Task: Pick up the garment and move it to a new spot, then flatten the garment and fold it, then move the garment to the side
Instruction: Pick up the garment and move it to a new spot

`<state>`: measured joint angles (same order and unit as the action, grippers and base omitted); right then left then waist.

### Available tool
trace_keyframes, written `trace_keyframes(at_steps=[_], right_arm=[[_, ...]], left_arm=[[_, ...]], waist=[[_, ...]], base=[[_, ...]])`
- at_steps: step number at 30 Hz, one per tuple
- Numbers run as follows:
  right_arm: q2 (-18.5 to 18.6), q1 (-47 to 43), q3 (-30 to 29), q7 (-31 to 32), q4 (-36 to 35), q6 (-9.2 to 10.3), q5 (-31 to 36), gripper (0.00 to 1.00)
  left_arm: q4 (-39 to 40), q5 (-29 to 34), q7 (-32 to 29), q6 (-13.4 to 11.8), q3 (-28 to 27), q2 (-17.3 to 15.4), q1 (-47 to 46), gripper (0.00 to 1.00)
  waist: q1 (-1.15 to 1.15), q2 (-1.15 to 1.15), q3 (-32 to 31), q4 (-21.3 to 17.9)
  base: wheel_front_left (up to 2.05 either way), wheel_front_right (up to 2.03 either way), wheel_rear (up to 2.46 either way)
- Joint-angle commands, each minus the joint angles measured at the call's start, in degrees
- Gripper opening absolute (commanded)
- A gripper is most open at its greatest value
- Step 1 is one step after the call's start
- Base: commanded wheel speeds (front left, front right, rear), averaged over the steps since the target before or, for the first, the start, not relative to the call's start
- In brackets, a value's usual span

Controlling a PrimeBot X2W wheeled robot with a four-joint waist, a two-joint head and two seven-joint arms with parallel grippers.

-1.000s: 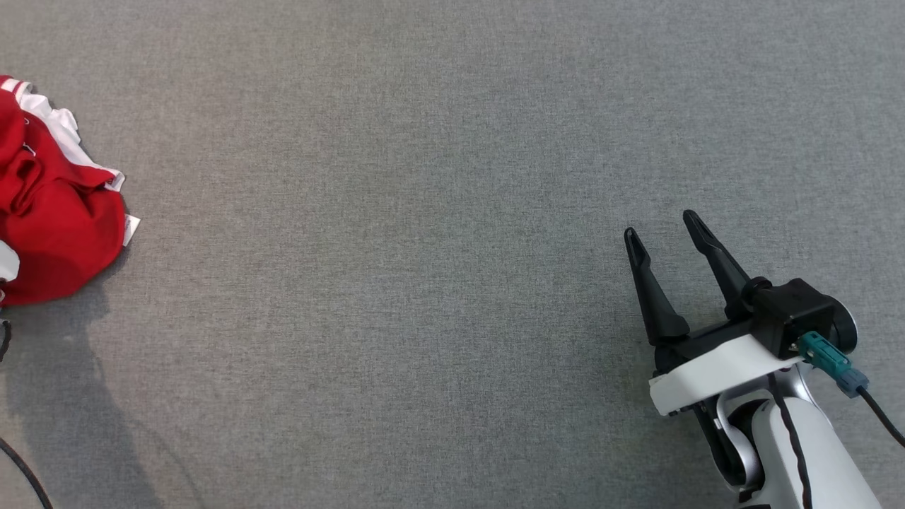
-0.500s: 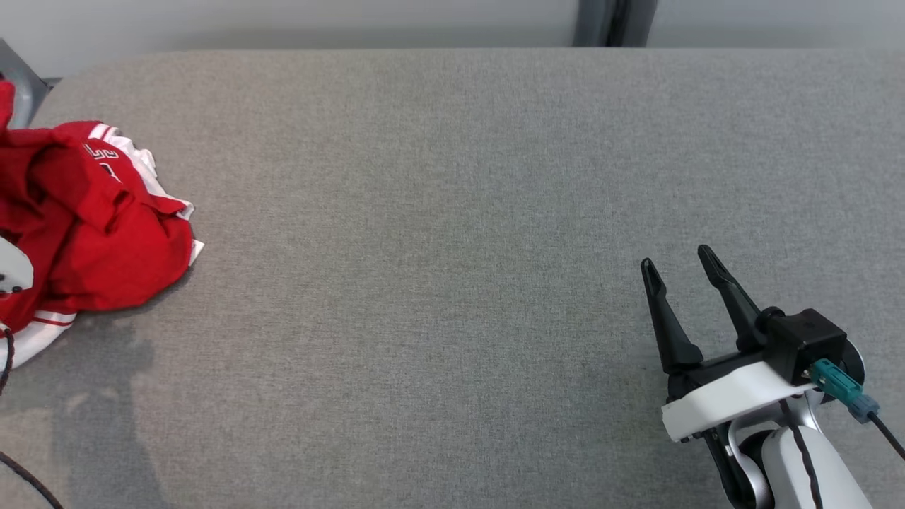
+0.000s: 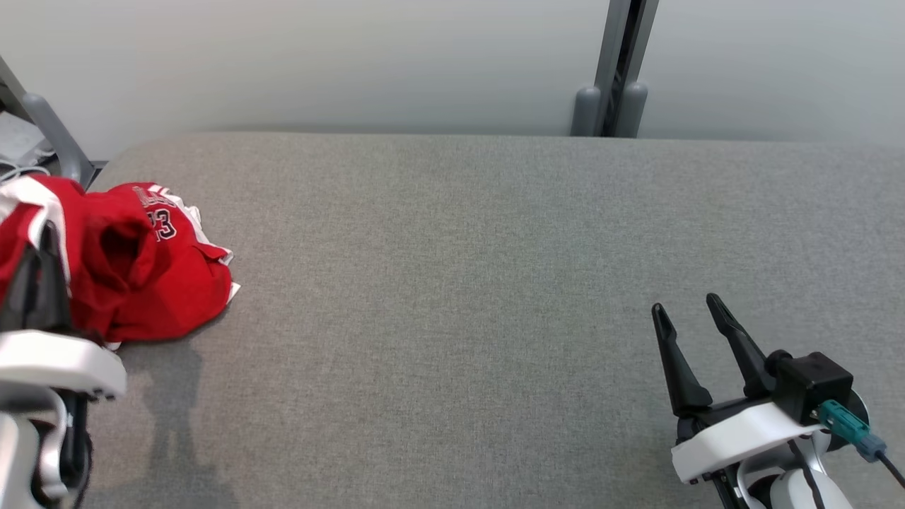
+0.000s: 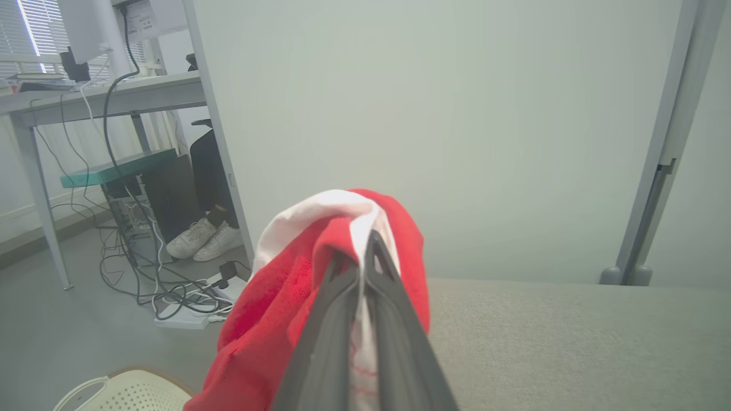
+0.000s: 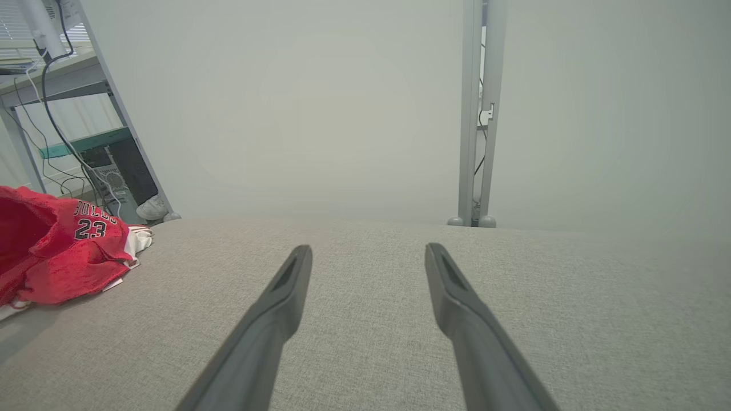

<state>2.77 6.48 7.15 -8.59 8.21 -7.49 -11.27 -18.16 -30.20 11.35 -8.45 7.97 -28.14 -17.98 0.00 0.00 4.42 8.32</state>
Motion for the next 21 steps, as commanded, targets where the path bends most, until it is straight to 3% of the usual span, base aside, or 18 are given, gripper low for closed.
trace_keyframes(at_steps=[1, 5, 10, 14, 21], right_arm=[[0.3, -0.9, -0.4, 0.2, -0.4, 0.00, -0.3, 1.00], [0.2, -2.0, -0.9, 0.4, -1.2, 0.00, -0.5, 1.00], [0.2, -1.9, -0.8, 1.0, -2.3, 0.00, -0.4, 1.00], [0.3, -0.7, -0.3, 1.6, -3.4, 0.00, -0.1, 1.00], [0.2, 0.5, -1.4, 1.9, -4.9, 0.00, 0.3, 1.00]], left_arm=[[6.7, 0.4, -1.7, -2.3, -0.4, -0.4, 4.1, 0.00], [20.4, 2.0, -7.2, -5.8, 1.3, -1.6, 11.4, 0.00], [30.1, 2.6, -11.0, -7.7, 3.4, -1.0, 14.6, 0.00], [33.8, 3.6, -12.4, -6.6, 6.5, -0.5, 12.4, 0.00], [33.4, 5.1, -13.9, -1.4, 14.9, 3.3, 3.6, 0.00]], waist=[[0.00, 0.00, -1.2, -0.3], [0.00, 0.00, -2.2, -0.6], [0.00, 0.00, -1.7, -2.6], [0.00, 0.00, -0.3, -6.0], [0.00, 0.00, 3.1, -12.9]], base=[[0.00, 0.00, 0.00], [0.00, 0.00, 0.00], [0.00, 0.00, 0.00], [0.00, 0.00, 0.00], [0.00, 0.00, 0.00]])
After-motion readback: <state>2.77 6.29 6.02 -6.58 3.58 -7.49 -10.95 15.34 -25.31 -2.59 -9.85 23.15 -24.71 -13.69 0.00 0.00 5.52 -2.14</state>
